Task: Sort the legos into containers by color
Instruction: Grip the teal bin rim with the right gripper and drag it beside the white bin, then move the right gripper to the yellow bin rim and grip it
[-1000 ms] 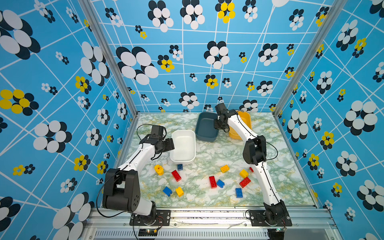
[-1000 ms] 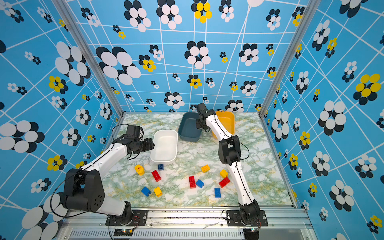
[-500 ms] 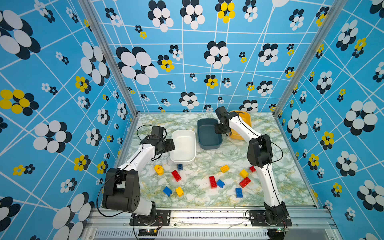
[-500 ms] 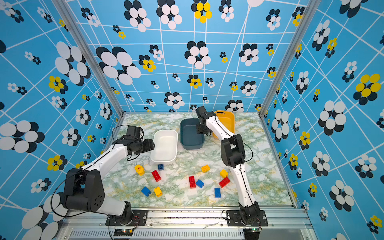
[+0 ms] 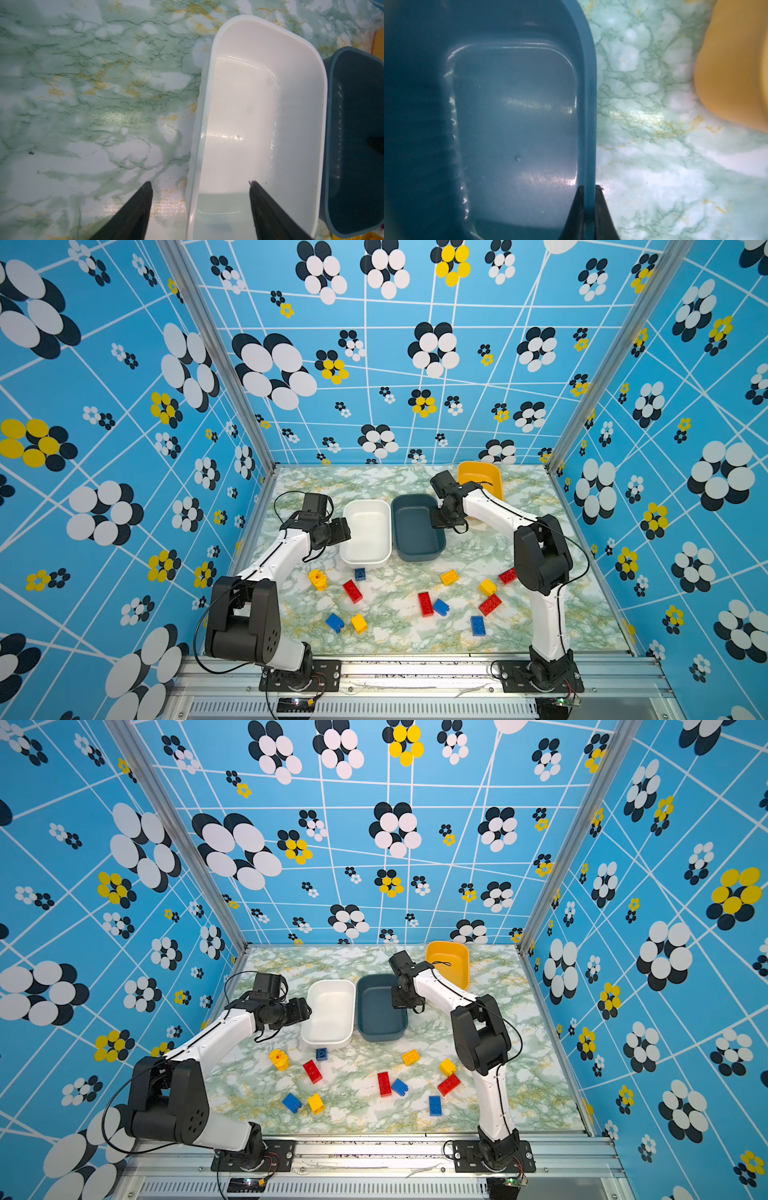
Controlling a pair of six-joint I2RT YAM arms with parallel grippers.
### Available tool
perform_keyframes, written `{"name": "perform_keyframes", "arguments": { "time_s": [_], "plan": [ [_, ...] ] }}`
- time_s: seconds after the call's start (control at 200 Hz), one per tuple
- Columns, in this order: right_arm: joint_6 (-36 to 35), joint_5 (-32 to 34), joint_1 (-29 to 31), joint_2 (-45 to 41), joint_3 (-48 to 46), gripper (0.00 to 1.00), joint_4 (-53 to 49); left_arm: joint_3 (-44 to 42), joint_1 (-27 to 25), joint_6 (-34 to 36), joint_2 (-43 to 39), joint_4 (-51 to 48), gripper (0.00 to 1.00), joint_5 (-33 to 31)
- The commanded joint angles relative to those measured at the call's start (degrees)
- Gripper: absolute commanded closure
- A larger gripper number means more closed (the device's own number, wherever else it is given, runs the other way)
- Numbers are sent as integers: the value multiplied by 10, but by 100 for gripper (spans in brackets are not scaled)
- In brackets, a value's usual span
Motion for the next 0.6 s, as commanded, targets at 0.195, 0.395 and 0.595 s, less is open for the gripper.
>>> {"name": "perform_keyframes", "arguments": {
  "time_s": [0.195, 0.395, 0.595],
  "plan": [
    [52, -33, 4, -17, -24, 100, 1, -15, -8, -11, 22, 23, 25, 13],
    [57, -39, 6, -26, -39, 100, 3, -18, -9, -12, 16, 22, 25, 7],
    [48, -25, 6, -32, -38, 82, 2, -16, -9, -14, 9, 22, 25, 4]
  ]
}}
